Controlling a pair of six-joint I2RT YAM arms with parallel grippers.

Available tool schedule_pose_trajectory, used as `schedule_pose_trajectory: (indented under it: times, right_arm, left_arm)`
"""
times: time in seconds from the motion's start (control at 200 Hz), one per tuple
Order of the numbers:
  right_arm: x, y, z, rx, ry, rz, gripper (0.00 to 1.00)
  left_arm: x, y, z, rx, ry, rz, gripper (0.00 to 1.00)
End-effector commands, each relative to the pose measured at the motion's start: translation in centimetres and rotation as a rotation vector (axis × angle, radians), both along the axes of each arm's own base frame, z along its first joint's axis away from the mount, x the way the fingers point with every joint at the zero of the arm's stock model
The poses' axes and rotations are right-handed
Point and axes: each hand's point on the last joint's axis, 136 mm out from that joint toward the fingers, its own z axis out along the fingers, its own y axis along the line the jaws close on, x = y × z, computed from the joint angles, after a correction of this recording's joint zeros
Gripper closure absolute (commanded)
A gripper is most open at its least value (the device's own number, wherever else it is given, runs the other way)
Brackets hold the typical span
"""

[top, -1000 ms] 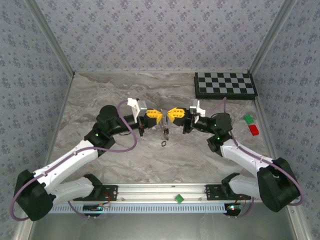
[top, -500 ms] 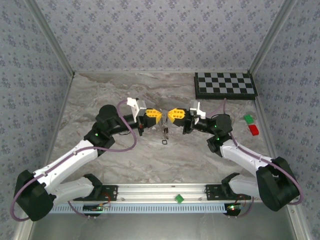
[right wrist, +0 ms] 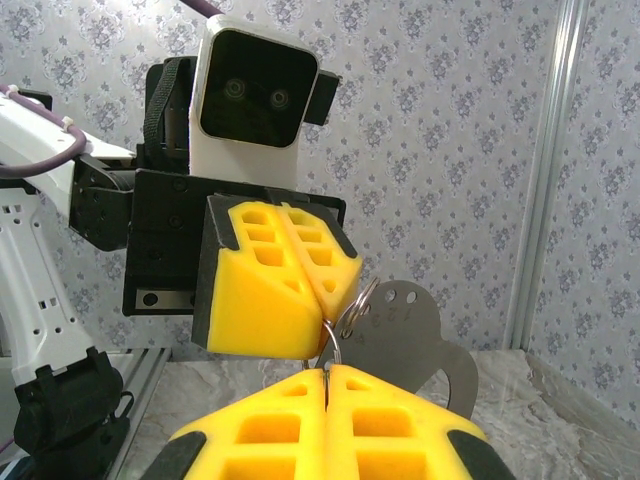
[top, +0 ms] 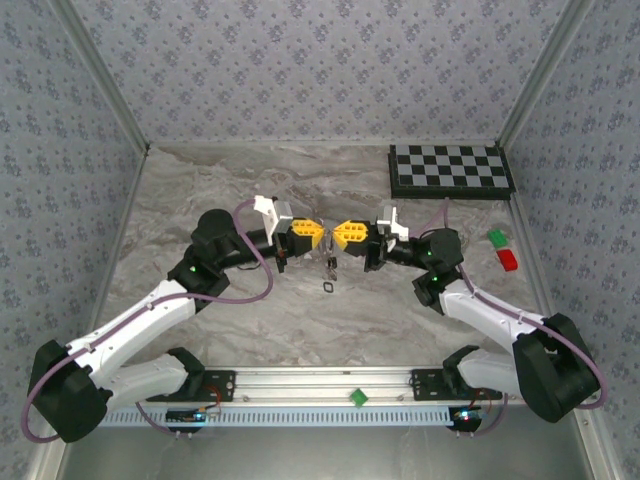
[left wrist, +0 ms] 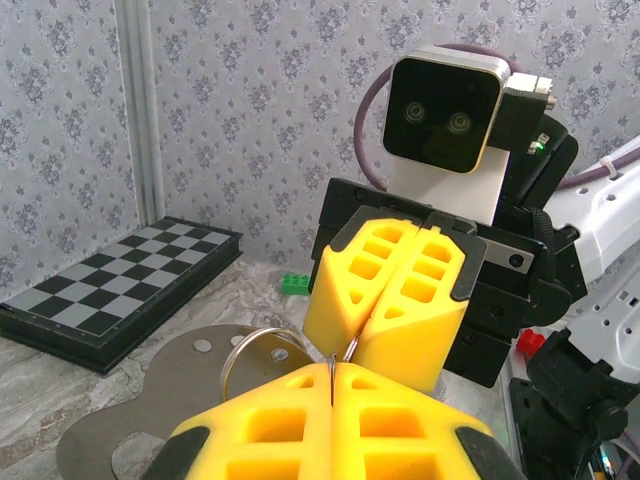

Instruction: Put the keys on the keyring

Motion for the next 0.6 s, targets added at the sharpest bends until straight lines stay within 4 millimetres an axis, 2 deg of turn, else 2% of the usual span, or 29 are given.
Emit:
schedule_pose_trajectory:
  times: [0.0,0.275,0.595]
  right_arm:
    - [0.04,-0.45,1.01,0.022,-0.04,-0.032,1.0]
    - [0.43,-0.75,1.09,0.028,-0.036,-0.056,1.0]
    - [-0.26,-0.27,1.01,0.016,-0.04,-0.006,1.0]
  left_arm:
    - [-0.48,0.16,2.74,-0.05,-0.051,-0.023,1.0]
    - [-0.45,0.2,2.78,-0.052,-0.053,-0.017,1.0]
    - [-0.29,0.04,2.65,-0.049,-0.046,-0.02,1.0]
